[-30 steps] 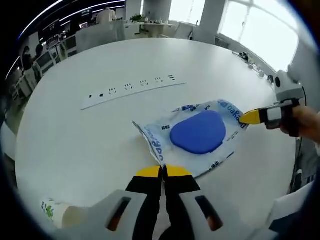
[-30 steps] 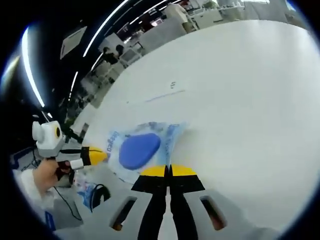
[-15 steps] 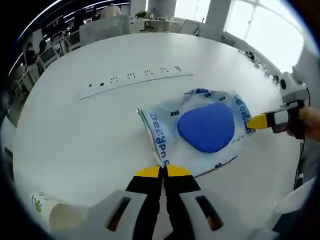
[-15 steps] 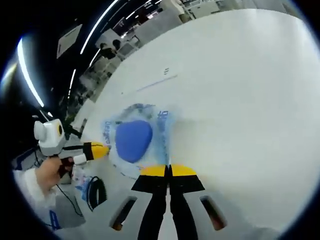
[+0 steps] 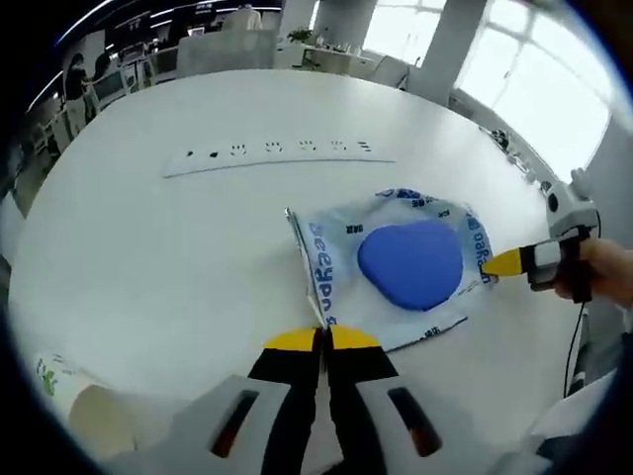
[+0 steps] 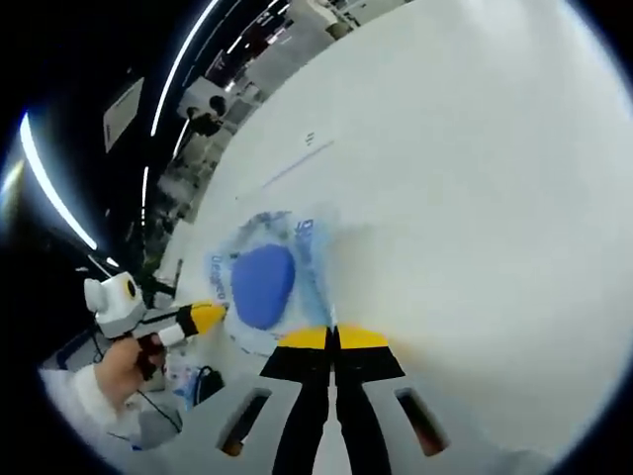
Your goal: Arrange the tabletop items into an orderly group along one side of the table until the central work area is clear of visible clutter.
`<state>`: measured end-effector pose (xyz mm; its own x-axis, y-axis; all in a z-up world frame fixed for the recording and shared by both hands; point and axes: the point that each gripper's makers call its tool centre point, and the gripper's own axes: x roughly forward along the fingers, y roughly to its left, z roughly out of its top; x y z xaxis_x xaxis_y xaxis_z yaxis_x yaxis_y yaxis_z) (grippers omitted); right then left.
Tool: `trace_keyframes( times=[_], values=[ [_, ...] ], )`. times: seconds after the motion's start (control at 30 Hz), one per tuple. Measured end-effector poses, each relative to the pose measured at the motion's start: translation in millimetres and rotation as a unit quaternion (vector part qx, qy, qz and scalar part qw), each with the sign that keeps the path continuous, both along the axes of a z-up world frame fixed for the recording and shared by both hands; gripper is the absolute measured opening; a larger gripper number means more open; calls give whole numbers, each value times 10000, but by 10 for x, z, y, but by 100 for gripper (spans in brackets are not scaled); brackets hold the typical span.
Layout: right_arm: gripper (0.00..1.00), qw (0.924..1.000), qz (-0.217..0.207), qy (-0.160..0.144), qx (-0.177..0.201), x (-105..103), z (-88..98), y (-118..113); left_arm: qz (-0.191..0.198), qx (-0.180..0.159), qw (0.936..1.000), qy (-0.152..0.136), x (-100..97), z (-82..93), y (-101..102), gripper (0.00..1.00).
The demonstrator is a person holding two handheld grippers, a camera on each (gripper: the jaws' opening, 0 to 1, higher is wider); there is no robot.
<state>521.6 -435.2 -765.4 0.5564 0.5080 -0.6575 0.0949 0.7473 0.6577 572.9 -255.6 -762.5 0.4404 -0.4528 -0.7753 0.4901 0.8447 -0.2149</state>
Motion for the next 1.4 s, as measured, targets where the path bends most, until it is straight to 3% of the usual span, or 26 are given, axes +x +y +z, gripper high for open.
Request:
trace_keyframes(
  times=[0.93, 1.0, 1.07, 1.13, 1.2, 1.33, 1.4],
  values=[
    [0, 9999, -116, -4, -78, 27, 4, 5, 239, 106, 9996, -80, -11, -5, -9, 0],
    [0, 9997, 53, -128, -188, 28, 12, -3, 328, 49, 9994, -14, -14, 7, -5, 1],
    [6, 9994, 66, -225, -241, 23, 59, -8, 279, -53, 9996, -12, -15, 23, -23, 8],
    [19, 9977, 124, -623, -246, 73, 170, -7, 205, -176, 9996, -66, -20, 81, -52, 20],
    [37, 9950, 160, -906, -376, 103, 252, -20, 157, -219, 9981, -552, 67, 220, -76, 38],
    [62, 9838, 588, -1448, -883, 130, 407, 21, 140, -349, 9954, -884, 103, 436, -145, 76],
    [72, 9805, 751, -1588, -882, 105, 497, 104, 12, -276, 9928, -1169, 126, 550, -157, 90]
  ],
)
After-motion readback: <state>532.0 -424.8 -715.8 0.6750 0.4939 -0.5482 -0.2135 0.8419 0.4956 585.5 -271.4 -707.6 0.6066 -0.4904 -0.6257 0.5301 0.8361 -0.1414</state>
